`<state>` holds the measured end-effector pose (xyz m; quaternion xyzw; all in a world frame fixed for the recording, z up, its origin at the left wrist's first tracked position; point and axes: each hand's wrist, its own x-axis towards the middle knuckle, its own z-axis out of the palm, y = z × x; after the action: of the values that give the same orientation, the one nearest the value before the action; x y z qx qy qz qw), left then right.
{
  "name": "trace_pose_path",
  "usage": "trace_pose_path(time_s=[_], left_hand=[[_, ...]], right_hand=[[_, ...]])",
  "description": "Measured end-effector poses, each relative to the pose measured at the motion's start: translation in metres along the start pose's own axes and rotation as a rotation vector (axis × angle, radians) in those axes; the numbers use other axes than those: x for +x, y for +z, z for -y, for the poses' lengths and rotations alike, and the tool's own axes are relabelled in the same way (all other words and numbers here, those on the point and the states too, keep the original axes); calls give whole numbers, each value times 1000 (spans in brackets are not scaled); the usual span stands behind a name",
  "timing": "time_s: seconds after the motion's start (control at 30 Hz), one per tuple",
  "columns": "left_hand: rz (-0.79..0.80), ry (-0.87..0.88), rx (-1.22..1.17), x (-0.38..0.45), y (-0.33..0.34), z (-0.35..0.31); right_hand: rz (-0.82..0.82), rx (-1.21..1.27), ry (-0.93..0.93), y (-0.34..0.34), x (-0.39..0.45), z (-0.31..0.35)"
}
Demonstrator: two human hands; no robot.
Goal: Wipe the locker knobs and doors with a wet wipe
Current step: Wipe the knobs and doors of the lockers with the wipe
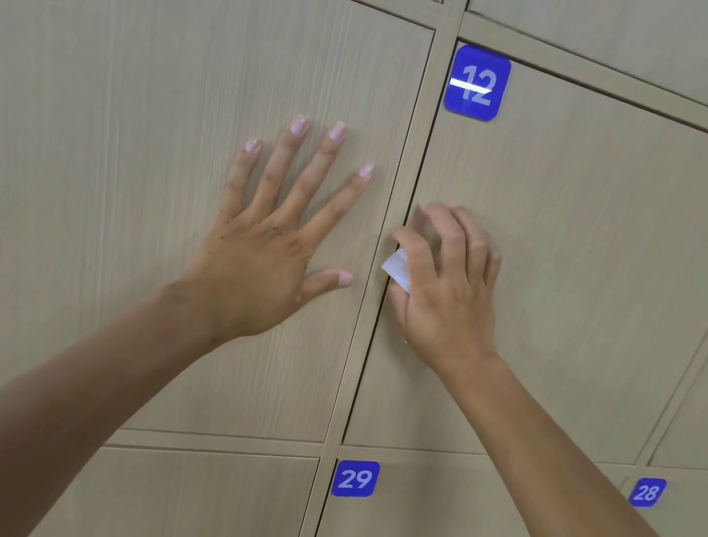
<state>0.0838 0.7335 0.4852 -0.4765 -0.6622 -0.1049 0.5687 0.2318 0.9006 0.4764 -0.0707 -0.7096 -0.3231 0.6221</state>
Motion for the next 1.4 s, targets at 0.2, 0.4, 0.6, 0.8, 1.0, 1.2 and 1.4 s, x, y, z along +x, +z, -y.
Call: trace_pose_path(time_s=[0.2, 0.4, 0.6, 0.8, 1.0, 1.2, 1.4], left_hand=[[1, 3, 0, 0, 0, -1], [-3, -1, 1, 0, 1, 0], [-17, 2, 1, 0, 2, 1], [-20, 7, 0, 0, 2, 0], [-34, 2, 9, 1, 2, -1], [-25, -3, 6, 1, 1, -1], [-2, -9, -41, 1, -3, 0]], right_hand=[[94, 184, 356, -5, -1, 16], [140, 229, 581, -11, 6, 30], [247, -37, 77, -16, 5, 0], [323, 48, 159, -22, 11, -5], [271, 148, 314, -23, 6, -18], [70, 100, 345, -27, 1, -30], [117, 137, 344, -35, 15, -29]])
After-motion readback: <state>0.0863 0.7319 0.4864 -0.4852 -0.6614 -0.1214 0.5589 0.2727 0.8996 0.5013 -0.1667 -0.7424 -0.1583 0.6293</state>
